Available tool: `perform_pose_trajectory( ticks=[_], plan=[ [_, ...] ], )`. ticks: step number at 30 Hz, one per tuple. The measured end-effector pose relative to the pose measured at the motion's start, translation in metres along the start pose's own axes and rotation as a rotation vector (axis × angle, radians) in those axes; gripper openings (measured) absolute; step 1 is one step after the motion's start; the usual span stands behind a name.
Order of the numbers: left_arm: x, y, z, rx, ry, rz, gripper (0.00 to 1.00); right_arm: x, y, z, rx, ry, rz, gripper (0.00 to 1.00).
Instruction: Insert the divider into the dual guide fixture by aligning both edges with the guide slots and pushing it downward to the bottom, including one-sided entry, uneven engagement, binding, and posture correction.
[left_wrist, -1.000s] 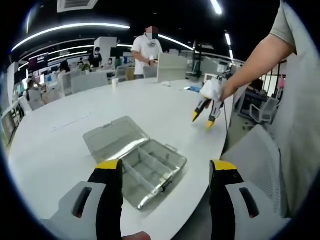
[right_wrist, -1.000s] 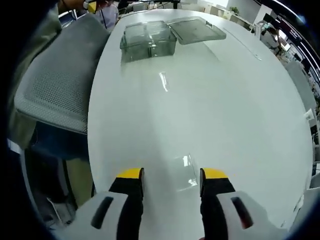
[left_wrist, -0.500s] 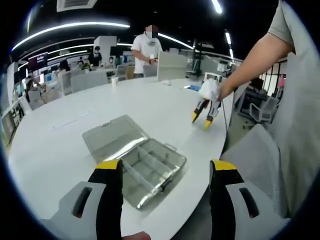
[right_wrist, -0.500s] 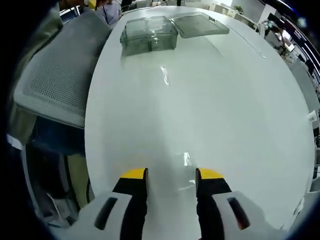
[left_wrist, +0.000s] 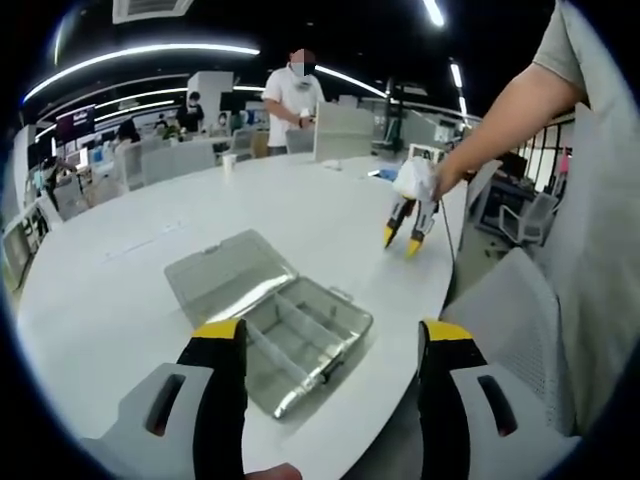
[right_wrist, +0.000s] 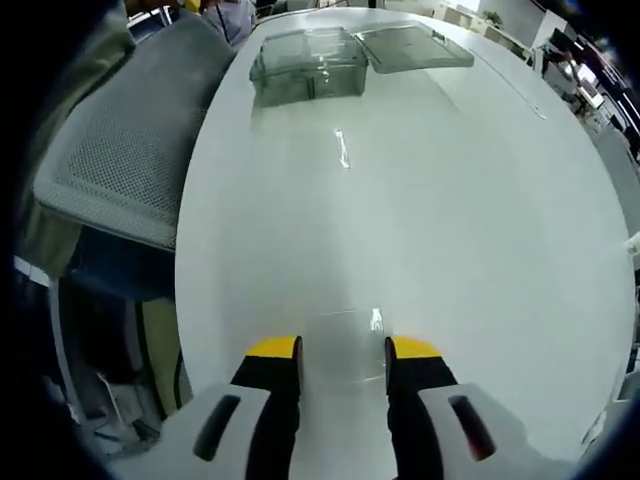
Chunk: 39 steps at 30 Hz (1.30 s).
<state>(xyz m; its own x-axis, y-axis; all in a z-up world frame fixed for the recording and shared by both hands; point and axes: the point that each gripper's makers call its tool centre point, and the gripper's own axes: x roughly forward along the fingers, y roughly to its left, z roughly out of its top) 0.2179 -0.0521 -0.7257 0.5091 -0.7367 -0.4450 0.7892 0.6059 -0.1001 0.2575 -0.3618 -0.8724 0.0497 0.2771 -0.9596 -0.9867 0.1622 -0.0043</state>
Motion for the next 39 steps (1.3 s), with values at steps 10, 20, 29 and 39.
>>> perform_pose_trajectory(
  ticks=[10,20,29,39],
  plan=[
    [-0.0016,0.0002,-0.0021,-0.010,0.000,0.005,0.67,-0.0005,0.0011,0.0013,-0.015,0.014,0.004,0.28],
    [-0.0002,-0.0003,-0.0014,-0.011,-0.003,0.006,0.67,-0.0007,0.0018,0.0012,-0.017,0.026,0.005,0.28],
    [0.0012,-0.0003,-0.0001,-0.013,-0.010,0.007,0.67,-0.0016,0.0006,0.0004,-0.009,0.025,-0.004,0.27],
    [0.0015,0.0000,-0.0015,-0.015,-0.015,0.006,0.67,-0.0051,-0.0003,0.0074,-0.014,0.022,-0.017,0.27]
  ],
)
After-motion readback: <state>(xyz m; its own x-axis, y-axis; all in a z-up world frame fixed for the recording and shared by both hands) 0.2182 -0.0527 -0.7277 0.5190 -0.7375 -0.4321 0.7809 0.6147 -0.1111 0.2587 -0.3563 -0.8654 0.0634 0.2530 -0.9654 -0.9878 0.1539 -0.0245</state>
